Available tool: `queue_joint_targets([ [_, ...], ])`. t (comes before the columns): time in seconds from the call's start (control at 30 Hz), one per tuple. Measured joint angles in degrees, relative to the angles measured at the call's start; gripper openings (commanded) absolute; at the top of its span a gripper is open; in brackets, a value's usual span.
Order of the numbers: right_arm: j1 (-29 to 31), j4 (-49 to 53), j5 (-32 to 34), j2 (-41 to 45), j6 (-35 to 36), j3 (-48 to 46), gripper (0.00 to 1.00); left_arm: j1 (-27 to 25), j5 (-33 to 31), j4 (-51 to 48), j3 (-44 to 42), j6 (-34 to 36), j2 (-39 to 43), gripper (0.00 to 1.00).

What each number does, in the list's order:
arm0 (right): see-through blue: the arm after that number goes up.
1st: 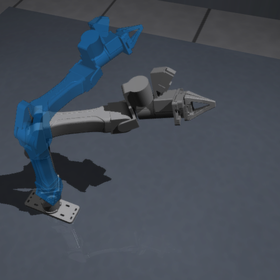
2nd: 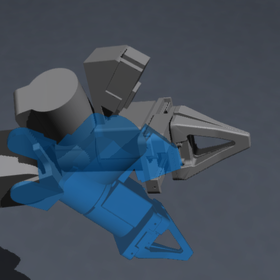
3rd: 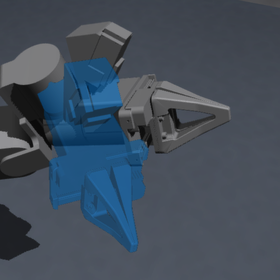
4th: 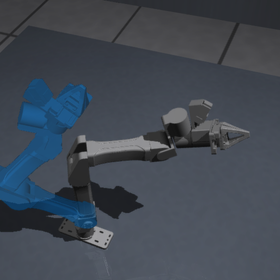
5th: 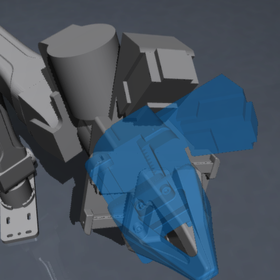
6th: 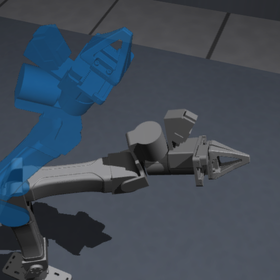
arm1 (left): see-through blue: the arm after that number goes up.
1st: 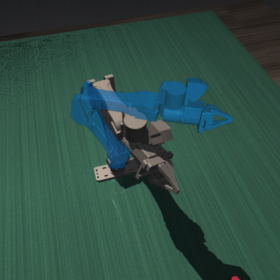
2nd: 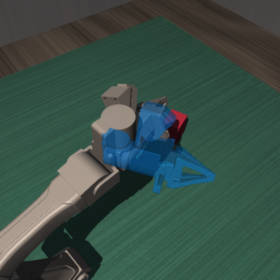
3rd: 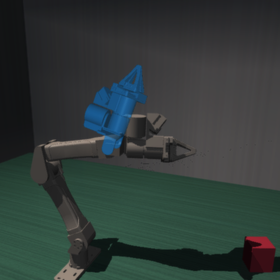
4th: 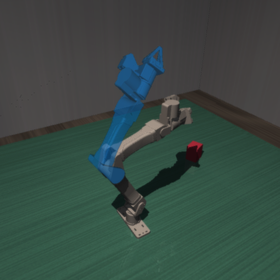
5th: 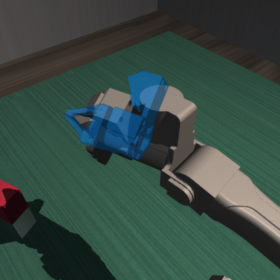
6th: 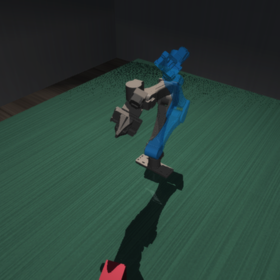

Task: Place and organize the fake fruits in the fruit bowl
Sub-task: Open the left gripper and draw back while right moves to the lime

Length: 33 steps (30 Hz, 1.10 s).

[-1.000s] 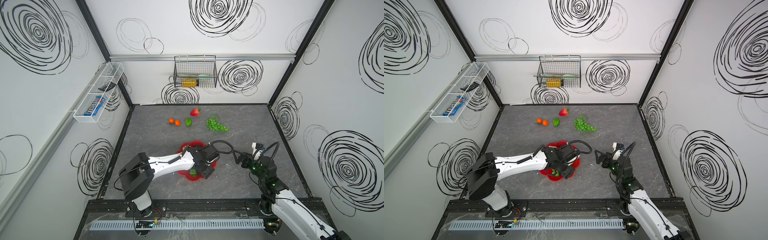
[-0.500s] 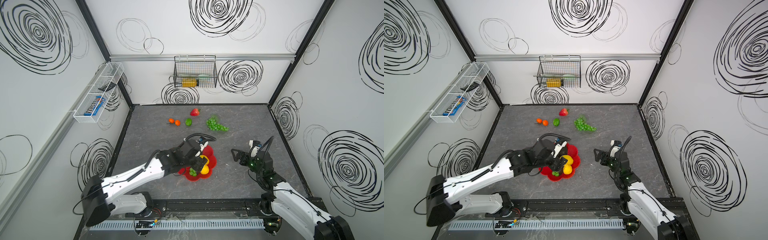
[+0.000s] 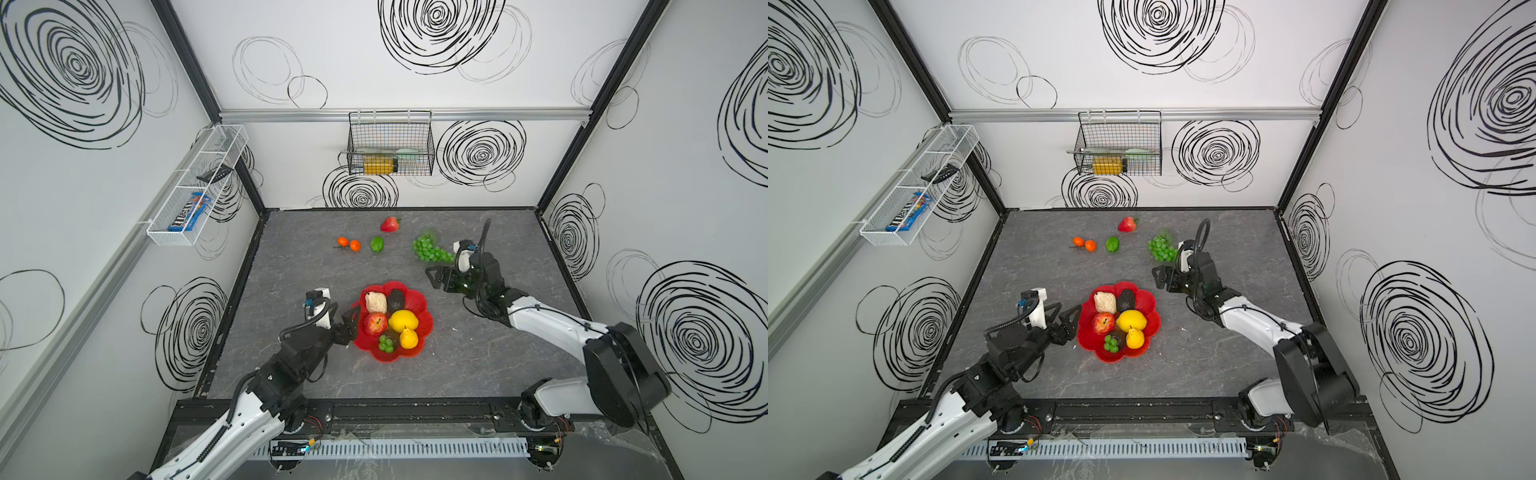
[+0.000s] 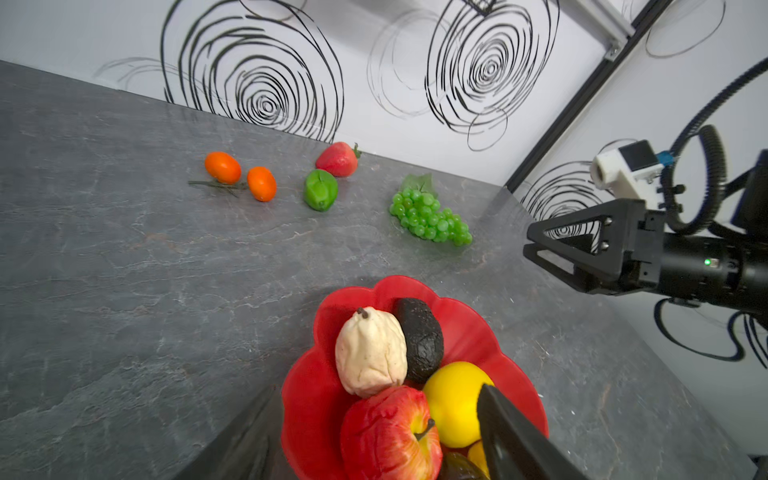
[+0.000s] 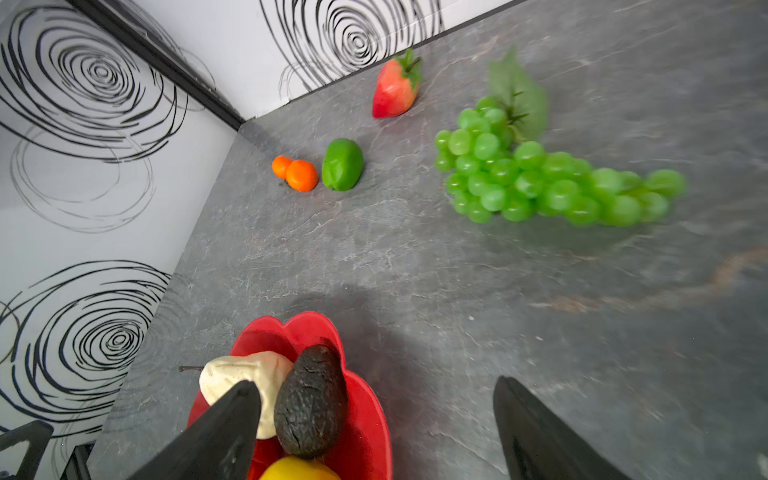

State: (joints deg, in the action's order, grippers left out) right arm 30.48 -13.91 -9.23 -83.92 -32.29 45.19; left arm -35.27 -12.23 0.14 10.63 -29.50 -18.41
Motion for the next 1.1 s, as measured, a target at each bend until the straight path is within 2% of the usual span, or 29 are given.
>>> queue_joint_targets([
  [0.23, 4.79, 6.88, 2.93, -23.61, 1.62, 25.62, 0.90, 3.10, 0.35, -0.26, -4.90, -1.70, 16.22, 0.90],
  [0.53, 5.35, 15.10, 5.60, -45.16, 4.79, 49.46, 0.89, 4.96, 4.59, 0.85, -5.66, -1.75, 14.49, 0.93],
  [0.7, 5.22, 16.06, 7.15, -51.01, 7.63, 55.78, 0.89, 5.44, 5.35, 1.22, -5.77, -1.84, 14.60, 0.95],
  [1.1, 5.27, 14.97, 6.80, -56.61, 11.82, 63.28, 0.91, 7.15, 7.13, 1.79, -6.05, -2.10, 12.66, 0.96],
])
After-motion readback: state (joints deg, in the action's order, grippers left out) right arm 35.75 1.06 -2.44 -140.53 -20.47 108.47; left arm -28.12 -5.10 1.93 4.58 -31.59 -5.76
